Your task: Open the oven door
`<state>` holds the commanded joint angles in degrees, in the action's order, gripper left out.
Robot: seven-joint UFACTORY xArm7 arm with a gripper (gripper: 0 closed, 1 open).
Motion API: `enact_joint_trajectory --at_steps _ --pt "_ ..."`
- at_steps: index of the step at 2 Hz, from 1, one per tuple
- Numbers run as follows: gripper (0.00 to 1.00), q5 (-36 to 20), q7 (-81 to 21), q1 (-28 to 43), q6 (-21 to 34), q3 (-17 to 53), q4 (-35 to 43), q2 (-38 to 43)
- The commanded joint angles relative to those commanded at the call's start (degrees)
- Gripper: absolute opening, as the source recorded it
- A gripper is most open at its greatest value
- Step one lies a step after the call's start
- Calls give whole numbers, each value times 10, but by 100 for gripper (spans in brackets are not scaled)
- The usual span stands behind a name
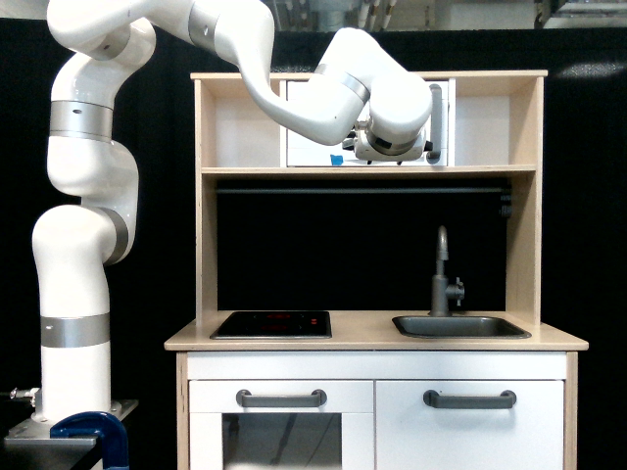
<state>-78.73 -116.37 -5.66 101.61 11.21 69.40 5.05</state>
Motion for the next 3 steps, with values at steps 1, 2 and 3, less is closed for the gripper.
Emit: enact_joint_trajectory --at_steps 1,2,3 --pt "100 -23 59 10 -21 -23 61 8" --pt "100 -39 100 9 -35 -45 147 56" --pt "100 -53 122 29 -89 -83 209 103"
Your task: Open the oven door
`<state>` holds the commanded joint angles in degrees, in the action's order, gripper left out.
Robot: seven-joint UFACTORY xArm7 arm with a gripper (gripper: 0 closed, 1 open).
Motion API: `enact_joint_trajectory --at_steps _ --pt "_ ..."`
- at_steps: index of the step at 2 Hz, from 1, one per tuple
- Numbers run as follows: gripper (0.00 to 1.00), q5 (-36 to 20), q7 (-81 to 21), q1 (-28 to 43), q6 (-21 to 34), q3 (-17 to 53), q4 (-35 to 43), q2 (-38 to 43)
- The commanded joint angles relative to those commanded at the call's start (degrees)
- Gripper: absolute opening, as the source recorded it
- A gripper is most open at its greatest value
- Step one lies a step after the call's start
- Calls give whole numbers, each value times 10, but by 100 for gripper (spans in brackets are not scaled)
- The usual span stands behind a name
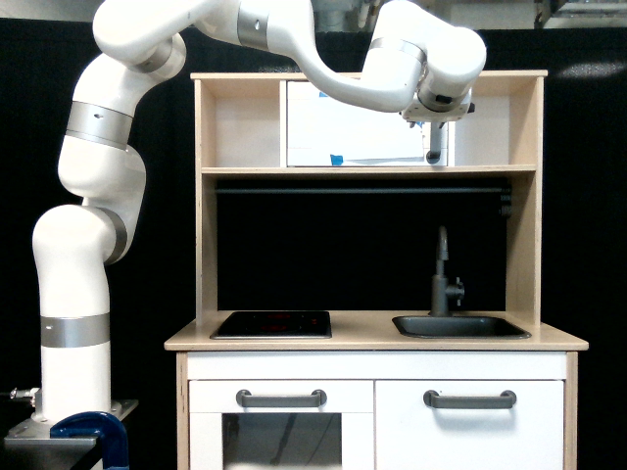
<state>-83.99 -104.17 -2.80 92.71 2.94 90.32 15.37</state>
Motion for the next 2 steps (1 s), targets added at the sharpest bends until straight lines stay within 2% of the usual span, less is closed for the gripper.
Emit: enact_joint_trajectory --at_steps 2 --pt "100 0 30 19 -72 -57 79 57"
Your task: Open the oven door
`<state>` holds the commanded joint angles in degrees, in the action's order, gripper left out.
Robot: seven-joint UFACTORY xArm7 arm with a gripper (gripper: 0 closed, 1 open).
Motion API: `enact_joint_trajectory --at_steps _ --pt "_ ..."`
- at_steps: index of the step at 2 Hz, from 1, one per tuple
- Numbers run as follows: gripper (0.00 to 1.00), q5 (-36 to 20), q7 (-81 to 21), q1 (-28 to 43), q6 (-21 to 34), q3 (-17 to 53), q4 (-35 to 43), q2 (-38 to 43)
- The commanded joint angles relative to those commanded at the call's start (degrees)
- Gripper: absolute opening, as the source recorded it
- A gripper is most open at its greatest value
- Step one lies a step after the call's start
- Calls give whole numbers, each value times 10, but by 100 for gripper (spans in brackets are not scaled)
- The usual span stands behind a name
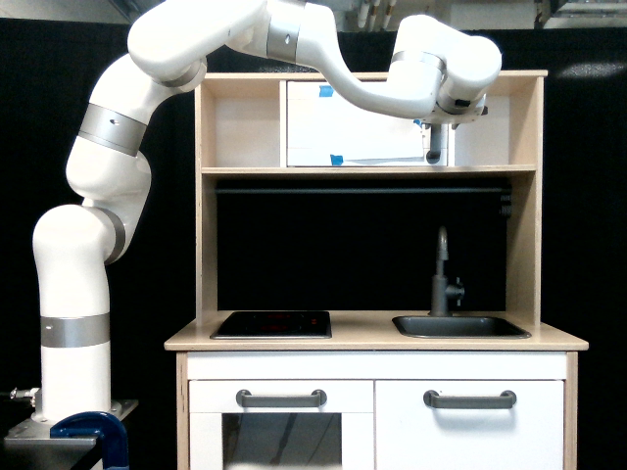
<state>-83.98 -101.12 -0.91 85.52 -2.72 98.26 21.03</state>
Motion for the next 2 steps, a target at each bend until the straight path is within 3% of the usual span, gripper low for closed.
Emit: enact_joint_trajectory --at_steps 2 --pt "100 5 11 8 -34 -27 23 16"
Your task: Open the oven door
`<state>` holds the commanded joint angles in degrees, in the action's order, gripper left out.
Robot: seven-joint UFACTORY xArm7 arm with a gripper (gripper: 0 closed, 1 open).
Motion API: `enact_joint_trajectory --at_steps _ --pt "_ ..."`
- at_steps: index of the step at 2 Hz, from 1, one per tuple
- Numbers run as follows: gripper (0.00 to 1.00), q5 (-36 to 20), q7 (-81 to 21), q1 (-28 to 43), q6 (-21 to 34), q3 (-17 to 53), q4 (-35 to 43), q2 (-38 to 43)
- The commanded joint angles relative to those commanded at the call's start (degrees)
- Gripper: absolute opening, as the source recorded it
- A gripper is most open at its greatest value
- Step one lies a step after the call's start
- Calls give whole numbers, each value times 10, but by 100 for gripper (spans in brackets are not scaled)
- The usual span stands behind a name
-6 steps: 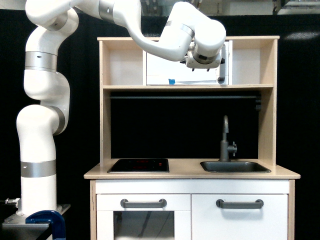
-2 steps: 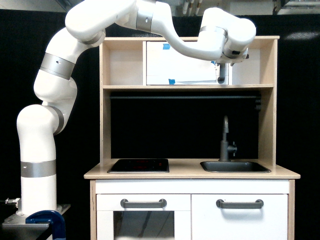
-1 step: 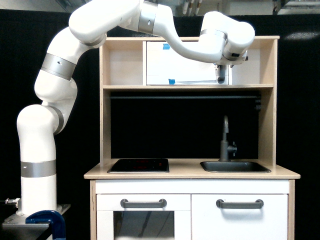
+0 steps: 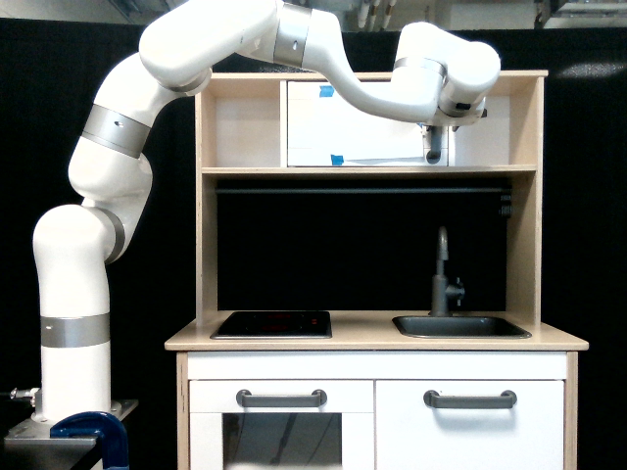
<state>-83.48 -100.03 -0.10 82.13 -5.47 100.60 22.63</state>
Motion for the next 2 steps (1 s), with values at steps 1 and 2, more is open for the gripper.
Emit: enact_joint_trajectory --at_steps 1,2 --pt "0 1 -8 -4 -5 -8 -10 -1" --pt "0 2 -10 -15 3 -10 -21 -11"
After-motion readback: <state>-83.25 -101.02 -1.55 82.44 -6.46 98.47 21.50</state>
